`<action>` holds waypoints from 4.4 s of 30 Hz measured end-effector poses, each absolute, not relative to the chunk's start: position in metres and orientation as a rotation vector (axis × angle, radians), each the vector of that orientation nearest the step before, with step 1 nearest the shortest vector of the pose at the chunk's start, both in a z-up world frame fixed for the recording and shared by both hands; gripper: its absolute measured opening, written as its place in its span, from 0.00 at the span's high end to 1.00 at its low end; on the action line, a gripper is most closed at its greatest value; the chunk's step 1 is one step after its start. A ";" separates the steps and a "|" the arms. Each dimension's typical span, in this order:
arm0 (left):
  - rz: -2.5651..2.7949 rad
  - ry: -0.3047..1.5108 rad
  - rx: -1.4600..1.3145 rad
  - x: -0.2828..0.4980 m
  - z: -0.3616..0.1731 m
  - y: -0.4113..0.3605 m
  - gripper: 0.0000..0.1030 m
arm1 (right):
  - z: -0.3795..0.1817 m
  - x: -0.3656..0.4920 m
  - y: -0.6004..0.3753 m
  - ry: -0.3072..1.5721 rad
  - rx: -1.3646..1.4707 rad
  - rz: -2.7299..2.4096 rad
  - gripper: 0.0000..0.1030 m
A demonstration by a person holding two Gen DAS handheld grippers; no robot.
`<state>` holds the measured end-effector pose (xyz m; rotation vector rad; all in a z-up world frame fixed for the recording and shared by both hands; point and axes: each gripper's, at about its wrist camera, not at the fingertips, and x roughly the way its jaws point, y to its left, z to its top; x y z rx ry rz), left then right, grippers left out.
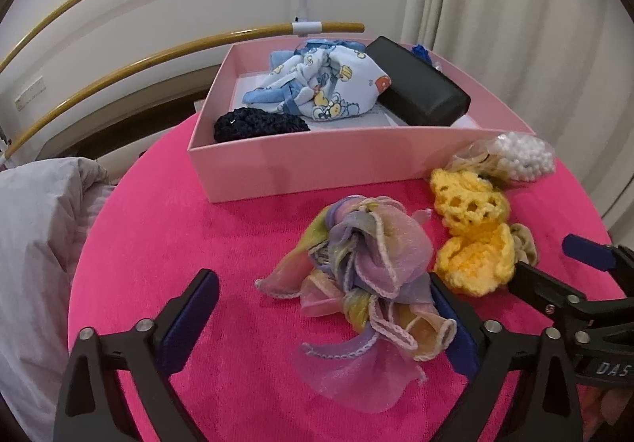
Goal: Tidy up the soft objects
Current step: 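Grasp the pastel sheer scrunchie with the left tool while the right tool grasps the tan scrunchie, then carry the sheer scrunchie with the left tool while the right tool carries the tan scrunchie over the box, then release the sheer scrunchie and the tan scrunchie into the pink box with both tools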
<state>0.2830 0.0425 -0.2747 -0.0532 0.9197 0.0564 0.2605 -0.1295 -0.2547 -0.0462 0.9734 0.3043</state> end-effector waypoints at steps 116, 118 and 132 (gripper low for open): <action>0.076 0.867 -0.121 0.459 -0.187 0.071 0.52 | -0.182 0.395 -0.071 0.884 0.019 0.515 0.73; 0.100 0.870 -0.109 0.463 -0.189 0.070 0.33 | -0.188 0.399 -0.070 0.900 0.022 0.515 0.69; 0.165 0.779 -0.045 0.447 -0.179 0.046 0.00 | -0.168 0.388 -0.089 0.839 0.085 0.439 0.00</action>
